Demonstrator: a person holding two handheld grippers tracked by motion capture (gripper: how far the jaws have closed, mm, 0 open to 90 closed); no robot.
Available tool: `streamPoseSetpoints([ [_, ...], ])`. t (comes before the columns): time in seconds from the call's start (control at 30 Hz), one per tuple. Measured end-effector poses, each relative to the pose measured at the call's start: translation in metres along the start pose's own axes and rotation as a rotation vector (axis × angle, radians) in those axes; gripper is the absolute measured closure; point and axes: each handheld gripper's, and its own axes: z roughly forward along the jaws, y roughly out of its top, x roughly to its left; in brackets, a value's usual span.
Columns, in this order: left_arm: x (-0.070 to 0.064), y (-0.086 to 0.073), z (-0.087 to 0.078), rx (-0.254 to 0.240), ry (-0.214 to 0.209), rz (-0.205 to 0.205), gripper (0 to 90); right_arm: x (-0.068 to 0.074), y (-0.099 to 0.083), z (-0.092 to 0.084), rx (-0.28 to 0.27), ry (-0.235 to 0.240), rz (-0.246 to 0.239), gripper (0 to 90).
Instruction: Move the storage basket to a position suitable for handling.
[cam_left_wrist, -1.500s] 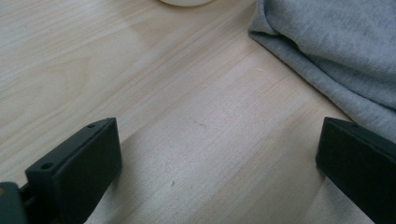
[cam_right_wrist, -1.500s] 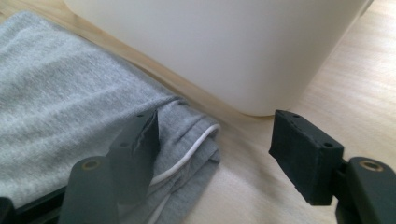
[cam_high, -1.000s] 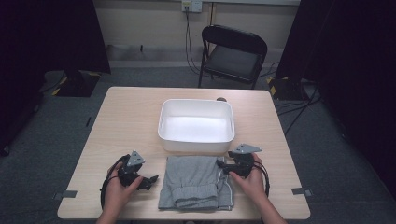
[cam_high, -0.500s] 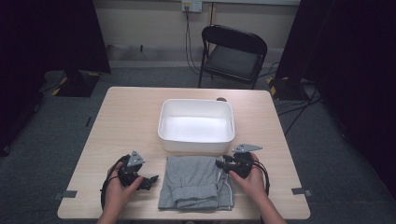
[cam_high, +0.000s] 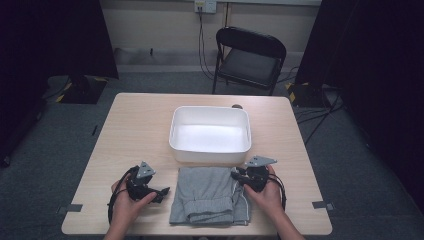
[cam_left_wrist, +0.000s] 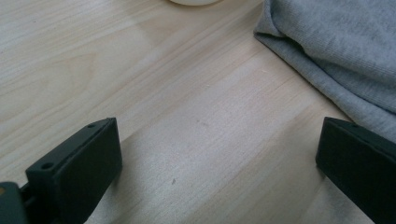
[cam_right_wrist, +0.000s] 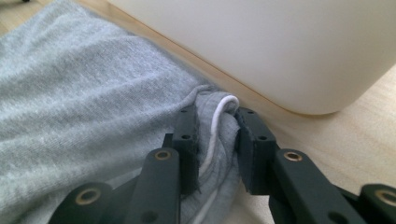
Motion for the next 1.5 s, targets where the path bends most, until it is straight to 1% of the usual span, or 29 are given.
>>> streamPoseSetpoints([
  [0.07, 0.000, 0.000, 0.000, 0.000, -0.001, 0.001, 0.0, 0.001, 0.000, 0.000, 0.003, -0.007, -0.010, 71.7],
  [0.13, 0.000, 0.000, 0.000, 0.000, 0.004, -0.008, 0.0, 0.002, 0.001, 0.000, 0.004, -0.012, -0.016, 71.7],
  [0.17, -0.001, 0.000, 0.001, -0.001, 0.001, -0.014, 0.0, 0.002, 0.001, 0.000, 0.004, -0.012, -0.013, 71.6],
  [0.23, -0.001, 0.000, 0.000, -0.009, 0.003, -0.015, 0.6, 0.001, 0.001, 0.000, 0.004, -0.006, -0.007, 71.6],
  [0.27, -0.002, 0.000, -0.001, -0.020, -0.003, -0.010, 4.2, 0.001, 0.000, 0.000, 0.002, -0.006, -0.010, 71.6],
  [0.3, -0.002, 0.000, -0.001, -0.041, -0.022, 0.009, 10.5, 0.001, 0.001, 0.000, 0.003, -0.009, -0.012, 71.6],
  [0.33, -0.002, 0.000, -0.002, -0.056, -0.047, 0.030, 18.9, 0.002, 0.001, 0.000, 0.003, -0.011, -0.015, 71.6],
  [0.37, -0.003, 0.000, -0.002, -0.060, -0.057, 0.029, 24.3, 0.002, 0.001, 0.000, 0.005, -0.012, -0.018, 71.6],
  [0.4, -0.004, 0.001, -0.002, -0.052, -0.057, 0.027, 22.4, 0.002, 0.001, 0.000, 0.005, -0.011, -0.017, 71.6],
  [0.43, -0.005, 0.001, -0.002, -0.056, -0.065, 0.025, 20.2, 0.001, 0.001, 0.000, 0.006, -0.008, -0.013, 71.5],
  [0.47, -0.006, 0.001, -0.003, -0.058, -0.071, 0.025, 20.0, 0.001, 0.001, 0.000, 0.006, -0.007, -0.011, 71.5],
  [0.5, -0.007, 0.002, -0.004, -0.060, -0.069, 0.035, 20.1, 0.001, 0.001, 0.000, 0.005, -0.007, -0.012, 71.5],
  [0.53, -0.008, 0.002, -0.006, -0.065, -0.074, 0.034, 20.1, 0.001, 0.001, 0.000, 0.006, -0.008, -0.016, 71.5],
  [0.6, -0.012, 0.005, -0.010, -0.084, -0.100, 0.041, 20.1, 0.002, 0.001, 0.000, 0.005, -0.011, -0.019, 71.5],
  [0.63, -0.014, 0.006, -0.012, -0.086, -0.105, 0.045, 20.2, 0.002, 0.001, 0.000, 0.005, -0.011, -0.020, 71.5],
  [0.7, -0.016, 0.007, -0.017, -0.092, -0.112, 0.047, 20.2, 0.002, 0.001, 0.000, 0.005, -0.013, -0.025, 71.5],
  [0.77, -0.018, 0.006, -0.020, -0.096, -0.125, 0.038, 20.1, 0.003, 0.001, 0.000, 0.007, -0.017, -0.029, 71.6],
  [0.83, -0.019, 0.006, -0.022, -0.097, -0.122, 0.042, 20.2, 0.004, 0.001, 0.000, 0.005, -0.024, -0.035, 71.6],
  [0.93, -0.021, 0.005, -0.025, -0.104, -0.134, 0.032, 20.2, 0.003, 0.001, 0.000, 0.008, -0.021, -0.036, 71.6],
  [0.97, -0.022, 0.004, -0.027, -0.103, -0.134, 0.040, 20.2, 0.003, 0.001, 0.000, 0.007, -0.021, -0.040, 71.6],
  [1.0, -0.024, 0.003, -0.028, -0.102, -0.138, 0.038, 20.2, 0.003, 0.001, 0.000, 0.006, -0.019, -0.049, 71.6],
  [1.07, -0.027, 0.000, -0.030, -0.099, -0.135, 0.052, 20.2, 0.002, 0.000, 0.000, -0.002, -0.011, -0.041, 71.6],
  [1.17, -0.033, -0.003, -0.034, -0.096, -0.142, 0.067, 20.2, 0.001, -0.001, 0.000, -0.007, -0.005, -0.032, 71.7],
  [1.23, -0.038, -0.004, -0.036, -0.096, -0.157, 0.067, 20.2, 0.002, 0.000, 0.000, -0.004, -0.010, -0.041, 71.6],
  [1.3, -0.043, -0.004, -0.038, -0.097, -0.165, 0.081, 20.2, 0.002, 0.000, 0.000, 0.000, -0.011, -0.056, 71.7],
  [1.33, -0.046, -0.005, -0.039, -0.100, -0.169, 0.079, 20.2, 0.002, 0.000, 0.000, 0.000, -0.011, -0.060, 71.6],
  [1.43, -0.054, -0.005, -0.041, -0.107, -0.186, 0.084, 20.2, 0.003, -0.001, 0.000, -0.007, -0.014, -0.054, 71.6],
  [1.5, -0.058, -0.005, -0.042, -0.107, -0.197, 0.095, 20.2, 0.003, -0.001, -0.001, -0.011, -0.018, -0.056, 71.6],
])
